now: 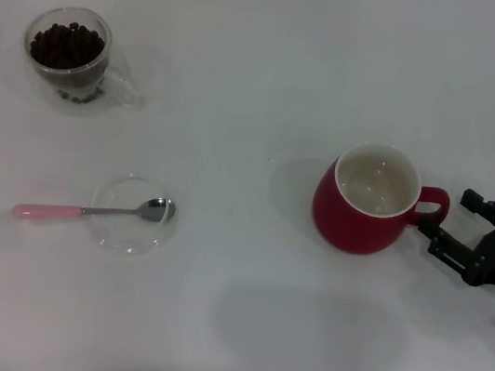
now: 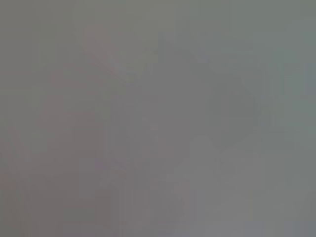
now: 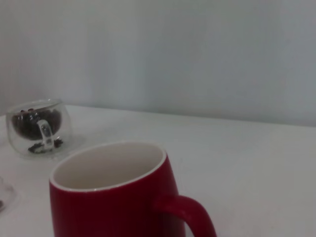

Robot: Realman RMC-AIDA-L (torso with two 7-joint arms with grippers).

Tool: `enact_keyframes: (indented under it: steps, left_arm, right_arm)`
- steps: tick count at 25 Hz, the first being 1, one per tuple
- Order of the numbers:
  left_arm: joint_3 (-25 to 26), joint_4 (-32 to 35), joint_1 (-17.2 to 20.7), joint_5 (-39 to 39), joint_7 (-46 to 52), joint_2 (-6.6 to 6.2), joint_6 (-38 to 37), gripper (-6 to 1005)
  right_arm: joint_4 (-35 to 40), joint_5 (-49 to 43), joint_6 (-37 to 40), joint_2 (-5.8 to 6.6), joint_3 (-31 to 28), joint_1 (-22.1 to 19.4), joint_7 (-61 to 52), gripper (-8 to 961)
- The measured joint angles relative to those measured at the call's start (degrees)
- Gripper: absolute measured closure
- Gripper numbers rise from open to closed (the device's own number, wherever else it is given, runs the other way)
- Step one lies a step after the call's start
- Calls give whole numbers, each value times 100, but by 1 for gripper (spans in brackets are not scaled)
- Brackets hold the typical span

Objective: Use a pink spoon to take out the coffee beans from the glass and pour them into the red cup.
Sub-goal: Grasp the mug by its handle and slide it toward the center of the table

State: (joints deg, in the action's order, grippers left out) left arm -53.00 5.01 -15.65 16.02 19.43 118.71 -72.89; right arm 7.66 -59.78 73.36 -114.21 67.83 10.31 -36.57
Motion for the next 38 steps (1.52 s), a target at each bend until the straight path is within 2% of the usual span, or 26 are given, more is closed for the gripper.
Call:
enact_keyframes:
  steps: [8, 13, 29, 32, 38]
  left_arm:
    - [-9, 0, 27, 0, -1, -1, -1, 259]
    - [-9, 0, 37, 0, -6, -12, -3, 258]
    - [-8, 9, 45, -3, -90, -15, -5, 258]
    - [-8, 9, 45, -3, -92, -15, -4, 258]
    - [-9, 9, 45, -3, -92, -15, -6, 258]
  right_arm:
    - [16, 3, 88, -83, -219, -51, 193, 162]
    - [10, 3, 260, -90, -234, -50, 231, 159]
    - [-23, 82, 206, -98, -220, 3, 400, 330]
    - [-23, 80, 212, -107, -191, 17, 438, 508]
    - [-36, 35, 269, -115, -173, 33, 494, 597]
